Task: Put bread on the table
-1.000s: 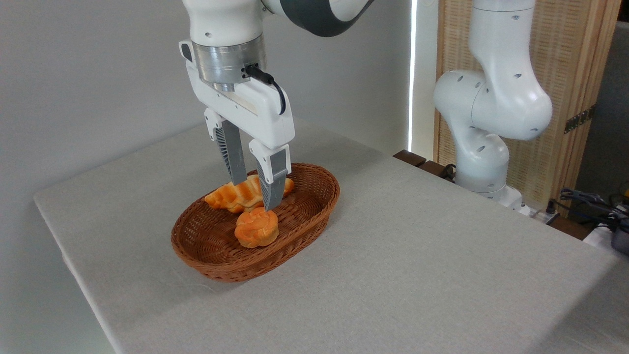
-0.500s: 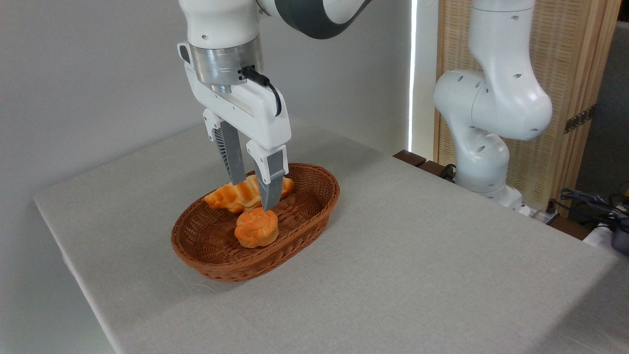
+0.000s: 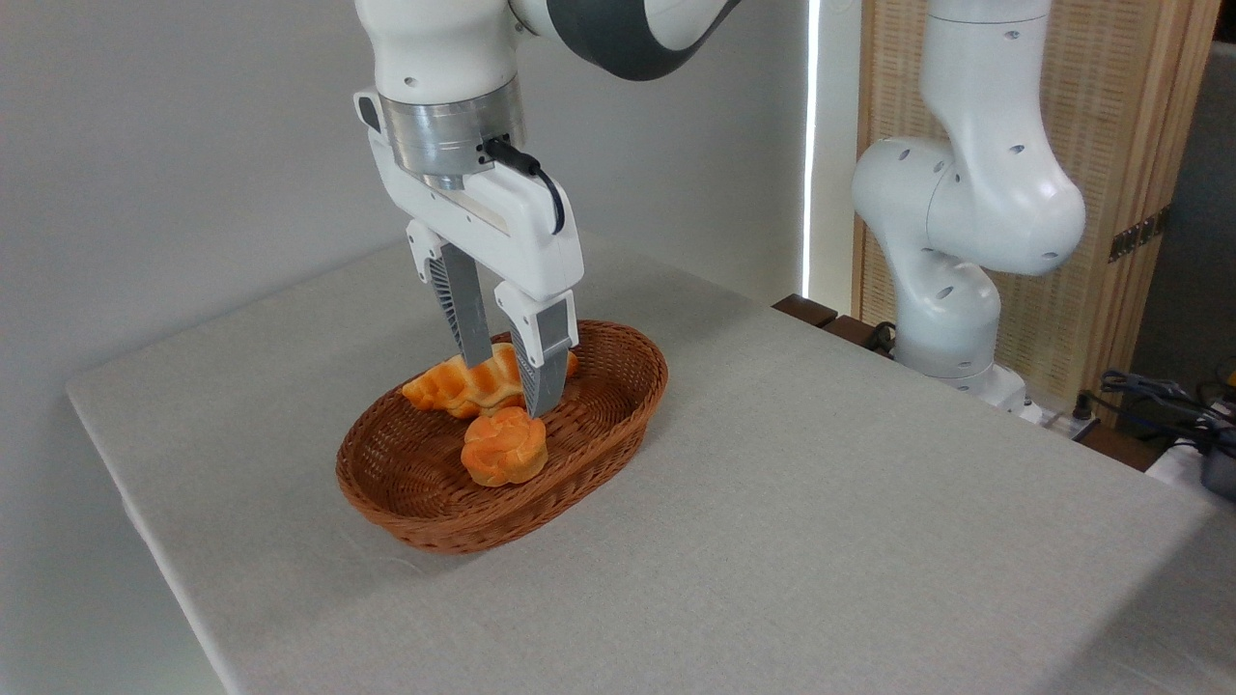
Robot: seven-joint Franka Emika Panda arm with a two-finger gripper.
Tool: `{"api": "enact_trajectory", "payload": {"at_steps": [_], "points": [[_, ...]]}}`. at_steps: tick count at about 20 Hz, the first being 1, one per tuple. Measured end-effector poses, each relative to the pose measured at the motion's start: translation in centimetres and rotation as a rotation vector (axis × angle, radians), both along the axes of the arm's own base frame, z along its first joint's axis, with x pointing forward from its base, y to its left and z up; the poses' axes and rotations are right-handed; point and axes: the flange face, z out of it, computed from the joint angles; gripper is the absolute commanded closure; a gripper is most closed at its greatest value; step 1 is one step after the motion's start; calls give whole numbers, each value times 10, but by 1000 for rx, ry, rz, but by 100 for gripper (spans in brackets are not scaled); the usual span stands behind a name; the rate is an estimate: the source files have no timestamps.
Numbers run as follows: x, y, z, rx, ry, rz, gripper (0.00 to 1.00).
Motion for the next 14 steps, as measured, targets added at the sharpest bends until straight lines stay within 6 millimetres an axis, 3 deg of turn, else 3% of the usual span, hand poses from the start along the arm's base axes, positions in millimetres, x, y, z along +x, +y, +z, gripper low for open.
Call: {"api": "enact_trajectory", "payload": {"at_steps": [7, 14], "points": [[-4, -15, -8, 2, 38, -39, 0], [-11, -57, -49, -96, 83, -130, 0]]}}
